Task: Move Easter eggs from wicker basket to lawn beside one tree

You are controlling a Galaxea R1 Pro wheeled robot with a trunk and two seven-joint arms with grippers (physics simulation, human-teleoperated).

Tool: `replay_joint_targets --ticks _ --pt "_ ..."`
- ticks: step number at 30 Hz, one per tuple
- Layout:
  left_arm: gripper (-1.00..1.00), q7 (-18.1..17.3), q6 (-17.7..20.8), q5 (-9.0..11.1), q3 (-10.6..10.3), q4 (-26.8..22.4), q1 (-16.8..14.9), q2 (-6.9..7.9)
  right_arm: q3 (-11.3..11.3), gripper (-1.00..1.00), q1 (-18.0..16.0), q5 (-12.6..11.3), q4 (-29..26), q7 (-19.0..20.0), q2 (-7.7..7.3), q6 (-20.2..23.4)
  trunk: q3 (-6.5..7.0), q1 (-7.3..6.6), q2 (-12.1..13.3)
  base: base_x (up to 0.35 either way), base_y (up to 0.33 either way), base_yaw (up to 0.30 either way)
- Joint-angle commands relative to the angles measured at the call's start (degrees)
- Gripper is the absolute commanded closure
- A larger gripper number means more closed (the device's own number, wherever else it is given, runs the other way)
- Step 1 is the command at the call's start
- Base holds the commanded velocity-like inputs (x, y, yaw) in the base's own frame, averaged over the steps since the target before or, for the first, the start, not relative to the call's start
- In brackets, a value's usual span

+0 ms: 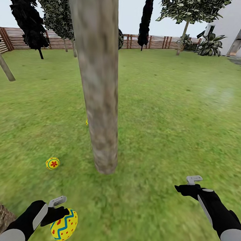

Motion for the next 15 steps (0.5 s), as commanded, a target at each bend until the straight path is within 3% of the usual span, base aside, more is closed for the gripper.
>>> replay_joint_targets --ticks 1,15 --pt "1.0 -0.3 0.32 -0.22 0.3 -0.06 -0.02 -0.03 -0.18 -1.0 -0.02 0.35 -0.09 0.44 0.02 0.28 -0.23 0.22 -0.44 0.0 0.0 0.0" --pt "1.0 -0.3 0.32 -0.22 0.3 -0.06 -0.02 -0.03 -0.1 -1.0 -0.02 0.38 -0.52 0.44 0.07 0.46 -2.74 3.29 -6.05 0.0 0.0 0.0"
